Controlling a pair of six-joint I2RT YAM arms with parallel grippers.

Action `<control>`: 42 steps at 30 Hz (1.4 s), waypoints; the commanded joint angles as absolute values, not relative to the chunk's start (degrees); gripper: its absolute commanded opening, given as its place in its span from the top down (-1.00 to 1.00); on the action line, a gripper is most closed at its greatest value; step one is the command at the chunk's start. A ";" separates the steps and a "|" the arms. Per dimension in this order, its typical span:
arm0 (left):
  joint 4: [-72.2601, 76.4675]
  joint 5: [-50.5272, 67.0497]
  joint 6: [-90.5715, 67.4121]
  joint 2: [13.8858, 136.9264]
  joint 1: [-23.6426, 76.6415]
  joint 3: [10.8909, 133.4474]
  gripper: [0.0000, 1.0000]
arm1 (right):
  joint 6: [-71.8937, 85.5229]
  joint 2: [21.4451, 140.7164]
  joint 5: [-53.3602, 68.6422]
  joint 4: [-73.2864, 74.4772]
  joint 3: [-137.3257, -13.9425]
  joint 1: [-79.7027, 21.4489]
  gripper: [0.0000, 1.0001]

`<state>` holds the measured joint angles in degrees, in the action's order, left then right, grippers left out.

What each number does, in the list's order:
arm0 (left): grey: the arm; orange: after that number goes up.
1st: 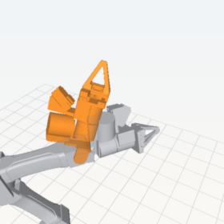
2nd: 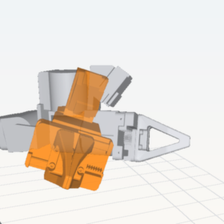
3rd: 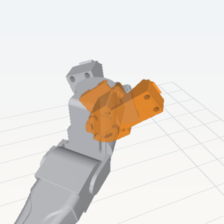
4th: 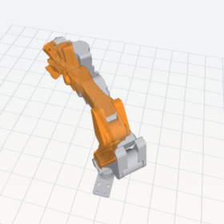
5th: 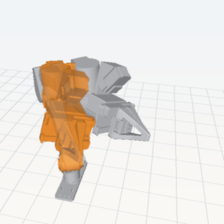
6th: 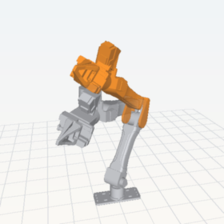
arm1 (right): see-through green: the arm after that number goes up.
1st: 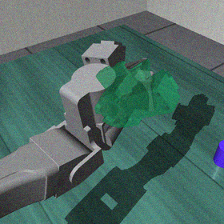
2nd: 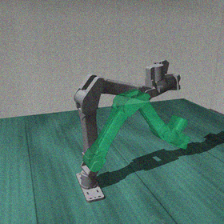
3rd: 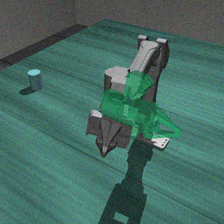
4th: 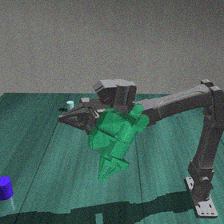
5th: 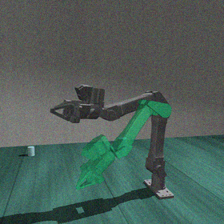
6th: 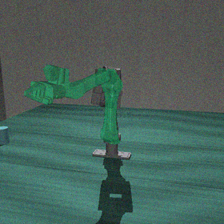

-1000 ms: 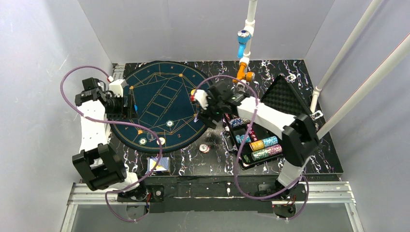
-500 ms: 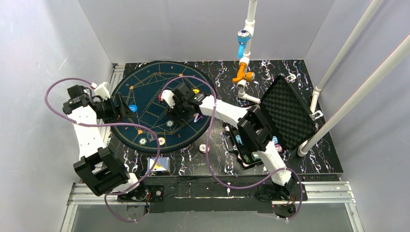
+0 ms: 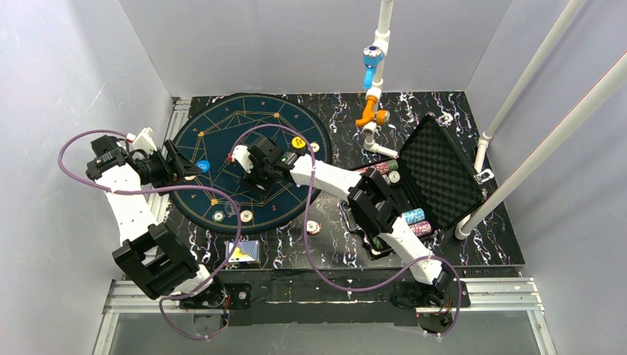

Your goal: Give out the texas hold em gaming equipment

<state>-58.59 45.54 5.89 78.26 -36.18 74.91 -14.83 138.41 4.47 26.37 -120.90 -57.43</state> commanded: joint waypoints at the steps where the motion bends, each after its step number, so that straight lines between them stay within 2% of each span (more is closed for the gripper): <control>1: -59.25 48.22 5.41 76.36 -36.54 74.07 -0.54 | -13.54 140.73 3.10 23.61 -124.92 -58.33 -0.57; 8: -59.24 48.60 5.42 76.93 -36.56 74.55 -0.54 | -13.67 143.13 2.29 23.75 -124.96 -58.54 -0.42; 17: -59.28 48.70 5.41 77.39 -36.65 75.17 -0.54 | -13.82 144.10 5.14 26.67 -121.80 -58.58 -0.08; 20: -59.24 48.69 5.47 77.50 -36.65 75.17 -0.54 | -13.67 144.08 5.47 27.70 -121.36 -58.62 -0.09; 23: -59.24 48.71 5.55 77.47 -36.73 75.18 -0.54 | -13.71 143.27 5.45 28.13 -120.01 -58.62 -0.23; 29: -59.24 48.76 5.46 77.68 -36.83 75.58 -0.54 | -14.04 142.67 4.56 29.73 -119.11 -58.45 -0.25; 31: -59.30 48.61 5.51 77.71 -36.91 75.66 -0.54 | -14.37 142.60 4.42 30.43 -118.91 -58.45 -0.21; 36: -59.24 48.85 5.35 78.14 -37.09 76.01 -0.53 | -15.31 141.36 3.43 31.12 -119.33 -57.92 0.08; 42: -59.24 48.96 5.69 78.78 -37.05 75.63 -0.53 | -13.29 138.34 6.10 29.08 -121.33 -52.36 0.12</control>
<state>-58.48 47.05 5.32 78.37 -36.64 74.50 -13.67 141.38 6.87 24.47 -121.23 -56.77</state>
